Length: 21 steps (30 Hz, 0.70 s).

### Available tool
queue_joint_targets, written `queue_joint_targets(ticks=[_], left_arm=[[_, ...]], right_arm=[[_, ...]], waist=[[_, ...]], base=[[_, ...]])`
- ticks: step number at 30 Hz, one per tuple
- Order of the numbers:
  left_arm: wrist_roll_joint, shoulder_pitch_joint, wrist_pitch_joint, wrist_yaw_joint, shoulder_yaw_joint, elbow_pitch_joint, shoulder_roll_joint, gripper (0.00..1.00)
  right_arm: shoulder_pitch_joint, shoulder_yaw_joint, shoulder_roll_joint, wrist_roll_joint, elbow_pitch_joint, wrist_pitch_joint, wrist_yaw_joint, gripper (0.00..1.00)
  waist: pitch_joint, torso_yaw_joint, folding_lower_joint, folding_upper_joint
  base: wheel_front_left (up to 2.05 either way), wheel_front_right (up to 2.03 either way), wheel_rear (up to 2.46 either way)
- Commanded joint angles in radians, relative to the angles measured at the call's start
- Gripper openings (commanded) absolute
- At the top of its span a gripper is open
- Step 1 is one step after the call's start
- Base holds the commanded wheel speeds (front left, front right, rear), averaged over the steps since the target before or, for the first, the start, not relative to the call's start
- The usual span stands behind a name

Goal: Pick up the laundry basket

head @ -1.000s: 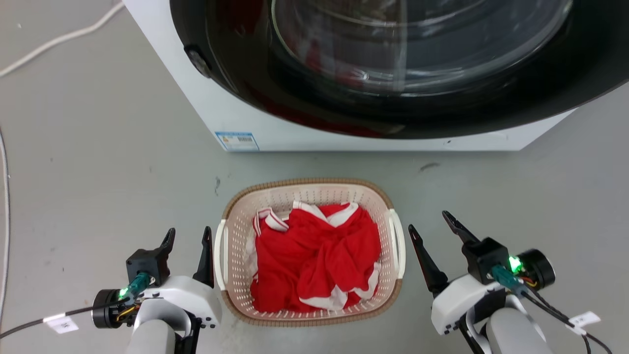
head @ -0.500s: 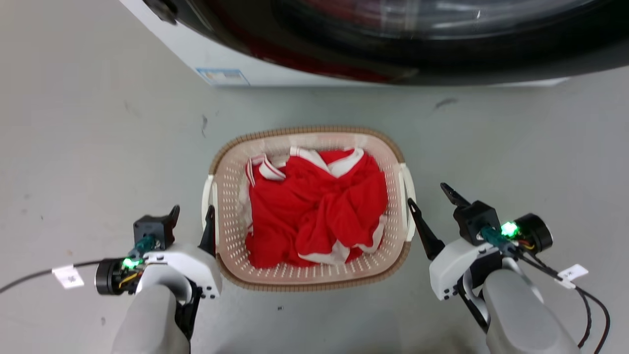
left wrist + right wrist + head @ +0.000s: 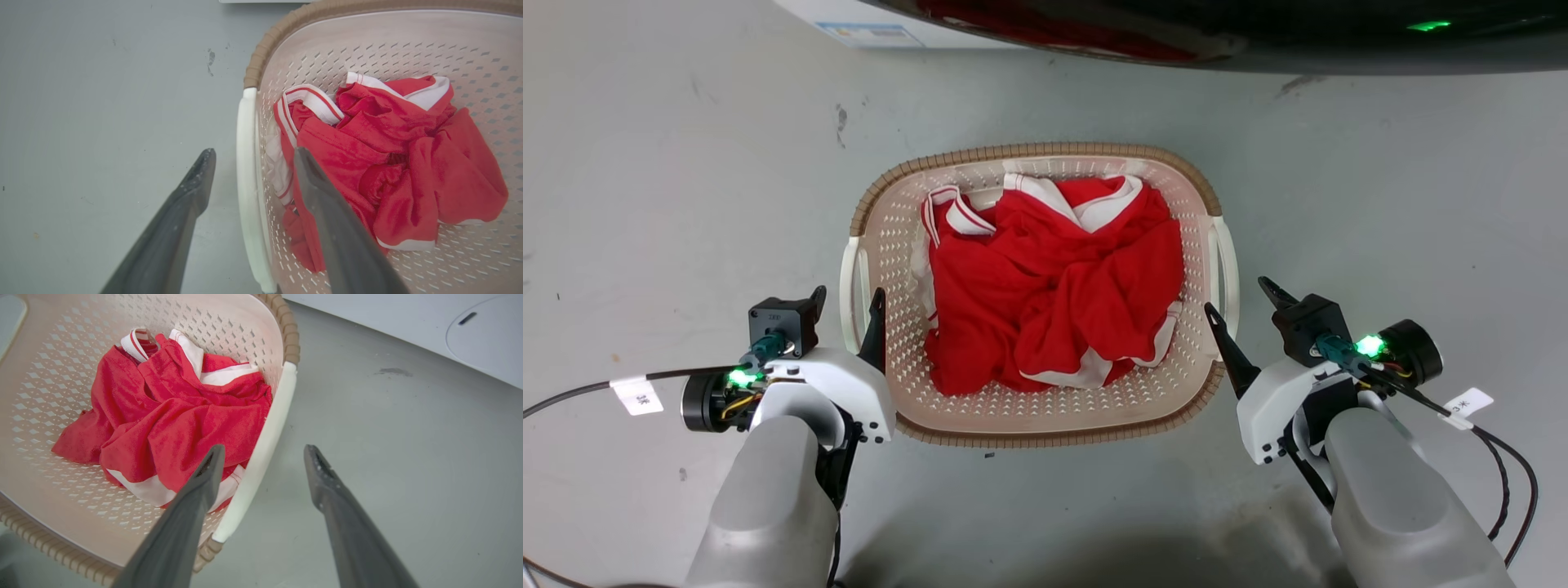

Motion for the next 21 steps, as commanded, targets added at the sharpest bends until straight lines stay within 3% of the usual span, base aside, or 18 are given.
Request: queue_joint_targets(ticks=[1,17,18,19,20,21], left_arm=[[-0.001,-0.018,-0.003,-0.001,-0.002,0.005,0.003,1.0],[-0.016,-0.066,-0.003,-0.001,-0.044,0.031,-0.006,1.0],[-0.016,-0.067,-0.003,-0.001,-0.047,0.035,-0.007,1.0],[-0.014,-0.068,-0.003,-0.001,-0.051,0.041,-0.007,0.64],[-0.011,-0.069,-0.003,-0.001,-0.057,0.05,-0.007,0.0],[-0.01,-0.071,-0.003,-0.001,-0.065,0.061,-0.008,0.0]], right_arm=[[-0.022,0.004,-0.002,-0.004,0.015,-0.002,-0.001,1.0],[-0.096,0.011,-0.002,-0.003,0.094,-0.002,-0.001,1.0],[-0.099,0.015,-0.002,0.0,0.098,-0.002,-0.001,0.87],[-0.105,0.019,-0.002,0.003,0.095,-0.002,-0.001,0.34],[-0.108,0.026,-0.002,0.007,0.102,-0.002,-0.001,0.0],[-0.109,0.034,-0.001,0.013,0.108,-0.002,-0.001,0.0]], waist=[[0.016,0.003,-0.0001,0.0],[0.074,0.015,-0.0001,0.0],[0.075,0.015,-0.0001,0.0],[0.076,0.015,-0.0001,0.0],[0.076,0.015,-0.0001,0.0],[0.076,0.014,-0.0001,0.0]], base=[[0.0,0.0,0.0],[0.0,0.0,0.0],[0.0,0.0,0.0],[0.0,0.0,0.0],[0.0,0.0,0.0],[0.0,0.0,0.0]])
